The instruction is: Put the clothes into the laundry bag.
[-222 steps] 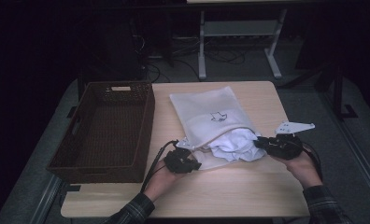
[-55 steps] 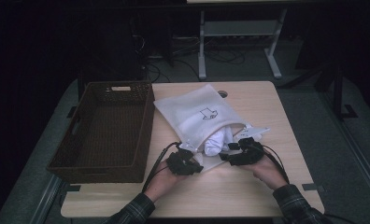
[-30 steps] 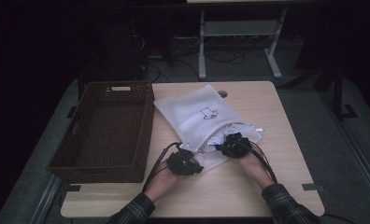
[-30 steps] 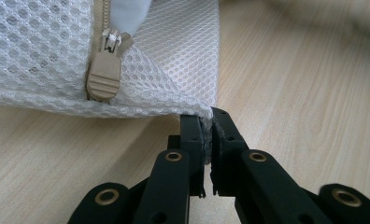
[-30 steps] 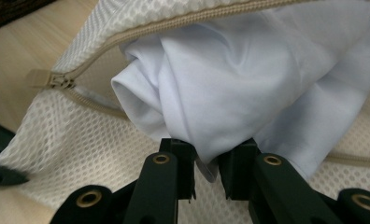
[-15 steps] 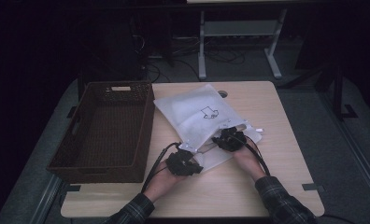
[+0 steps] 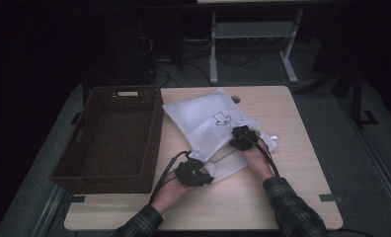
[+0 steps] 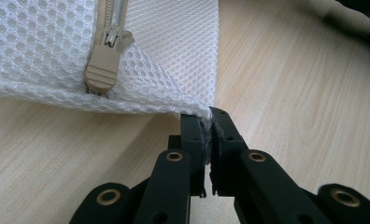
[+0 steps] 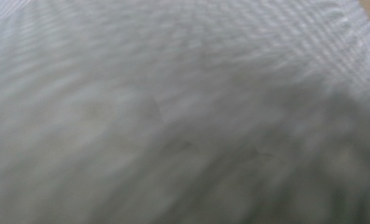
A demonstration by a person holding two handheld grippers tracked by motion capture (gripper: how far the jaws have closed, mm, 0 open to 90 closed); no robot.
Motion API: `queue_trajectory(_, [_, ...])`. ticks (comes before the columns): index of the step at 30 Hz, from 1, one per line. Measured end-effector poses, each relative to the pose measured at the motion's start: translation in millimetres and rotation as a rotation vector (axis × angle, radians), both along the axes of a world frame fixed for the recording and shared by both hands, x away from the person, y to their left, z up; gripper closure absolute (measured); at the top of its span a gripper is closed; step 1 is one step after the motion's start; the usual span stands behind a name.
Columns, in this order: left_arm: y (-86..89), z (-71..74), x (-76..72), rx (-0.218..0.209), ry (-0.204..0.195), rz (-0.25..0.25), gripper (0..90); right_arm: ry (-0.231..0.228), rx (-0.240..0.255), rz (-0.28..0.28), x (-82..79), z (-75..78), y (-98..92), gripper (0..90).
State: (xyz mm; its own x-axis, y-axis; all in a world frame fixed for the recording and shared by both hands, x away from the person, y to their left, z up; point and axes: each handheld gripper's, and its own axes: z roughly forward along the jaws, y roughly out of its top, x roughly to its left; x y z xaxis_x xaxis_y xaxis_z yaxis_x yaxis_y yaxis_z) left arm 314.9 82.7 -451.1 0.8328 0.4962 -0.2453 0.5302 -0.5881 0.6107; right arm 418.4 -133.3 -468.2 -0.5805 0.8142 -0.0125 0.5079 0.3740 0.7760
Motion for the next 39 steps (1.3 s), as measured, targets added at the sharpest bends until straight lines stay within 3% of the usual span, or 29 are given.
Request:
queue_trajectory(6, [1.2, -0.4, 0.9, -0.002, 0.002, 0.002, 85.5, 0.000, 0.004, -0.018, 8.6, -1.9, 0.9, 78.3])
queue_trajectory(9, [1.6, -0.9, 1.1, 0.000, 0.003, 0.002, 85.4, 0.001, 0.008, 0.011, 5.5, 0.1, -0.9, 70.3])
queue_trajectory(13, [1.5, -1.0, 1.2, -0.001, 0.003, 0.002, 85.1, 0.000, 0.005, 0.042, -1.9, 4.0, -6.0, 61.3])
queue_trajectory(16, [1.5, -1.2, 1.7, -0.001, -0.002, 0.001, 84.8, 0.009, 0.030, 0.084, -16.6, 13.0, -18.2, 51.1])
queue_trajectory(26, [2.1, -1.8, 2.6, -0.007, 0.002, 0.001, 84.4, 0.034, 0.053, 0.119, -44.3, 31.0, -53.0, 42.8])
queue_trajectory(33, [2.8, -1.7, 2.9, -0.006, 0.002, -0.001, 84.1, 0.033, 0.066, 0.061, -46.3, 35.1, -83.3, 41.9])
queue_trajectory(39, [2.8, -2.2, 3.2, -0.013, 0.005, 0.002, 83.9, 0.061, 0.084, -0.065, -36.6, 28.6, -130.1, 41.5])
